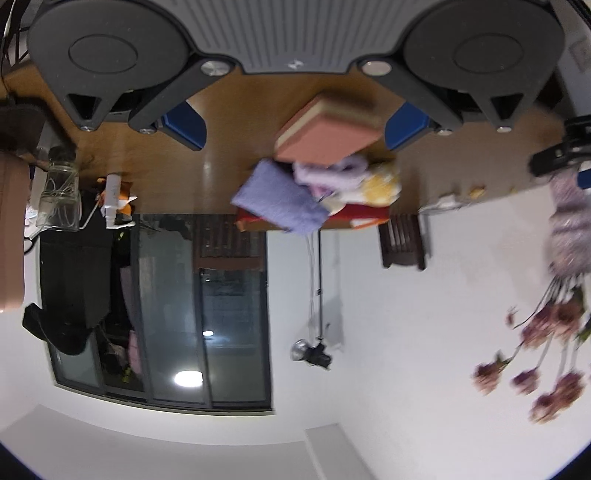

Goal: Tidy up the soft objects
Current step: 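Close both grippers on the pink-and-cream sponge block from opposite sides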

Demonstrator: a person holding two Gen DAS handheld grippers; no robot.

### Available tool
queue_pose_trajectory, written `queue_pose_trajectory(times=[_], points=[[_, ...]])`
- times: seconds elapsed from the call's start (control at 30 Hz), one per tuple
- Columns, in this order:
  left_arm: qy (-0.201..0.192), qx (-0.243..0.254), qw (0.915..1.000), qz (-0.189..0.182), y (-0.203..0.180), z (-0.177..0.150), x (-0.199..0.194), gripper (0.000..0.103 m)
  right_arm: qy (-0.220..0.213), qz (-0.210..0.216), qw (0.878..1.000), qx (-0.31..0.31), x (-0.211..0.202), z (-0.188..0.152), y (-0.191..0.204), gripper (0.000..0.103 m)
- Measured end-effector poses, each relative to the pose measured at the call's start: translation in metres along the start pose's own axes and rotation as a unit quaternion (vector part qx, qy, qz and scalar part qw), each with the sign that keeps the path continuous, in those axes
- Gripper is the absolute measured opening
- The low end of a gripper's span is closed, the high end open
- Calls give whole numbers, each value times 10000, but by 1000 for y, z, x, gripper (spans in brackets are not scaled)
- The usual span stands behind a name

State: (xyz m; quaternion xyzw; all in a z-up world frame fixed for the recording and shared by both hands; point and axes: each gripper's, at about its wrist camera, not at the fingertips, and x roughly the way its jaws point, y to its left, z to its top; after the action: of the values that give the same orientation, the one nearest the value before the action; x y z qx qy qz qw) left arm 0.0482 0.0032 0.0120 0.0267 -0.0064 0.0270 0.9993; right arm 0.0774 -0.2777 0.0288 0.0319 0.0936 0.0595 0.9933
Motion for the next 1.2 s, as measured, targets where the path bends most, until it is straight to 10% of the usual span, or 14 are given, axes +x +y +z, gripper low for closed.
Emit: queue_pose_trajectory(times=[0.17, 0.27, 0.33, 0.53, 0.73, 0.87, 1.07, 1.2], points=[[925, -578, 9907, -810, -13, 15, 56, 103, 348, 295, 9979, 470, 49, 18, -31, 96], [1824, -982, 9654, -1585, -24, 19, 84, 93, 830, 564, 9932, 593, 90, 28, -43, 79], [2312, -1188, 9463, -1923, -33, 21, 98, 61, 1102, 677, 9906, 435, 116, 34, -44, 74], [3069, -1403, 8979, -2827, -60, 11, 123, 45, 1667, 1202, 9785, 188, 170, 46, -43, 64], [3498, -1803, 8791, -2687, -61, -4, 158, 39, 2076, 1657, 9597, 916, 203, 32, -53, 44], [3537, -2582, 8702, -2258, -28, -8, 182, 39, 1799, 1093, 9688, 1306, 164, 28, -59, 33], [3512, -2821, 8677, -2101, -6, 3, 207, 41, 1569, 921, 9651, 1885, 127, 25, -55, 35], [3531, -2532, 8678, -2409, -16, 12, 218, 45, 1581, 967, 9670, 1751, 138, 34, -64, 54]])
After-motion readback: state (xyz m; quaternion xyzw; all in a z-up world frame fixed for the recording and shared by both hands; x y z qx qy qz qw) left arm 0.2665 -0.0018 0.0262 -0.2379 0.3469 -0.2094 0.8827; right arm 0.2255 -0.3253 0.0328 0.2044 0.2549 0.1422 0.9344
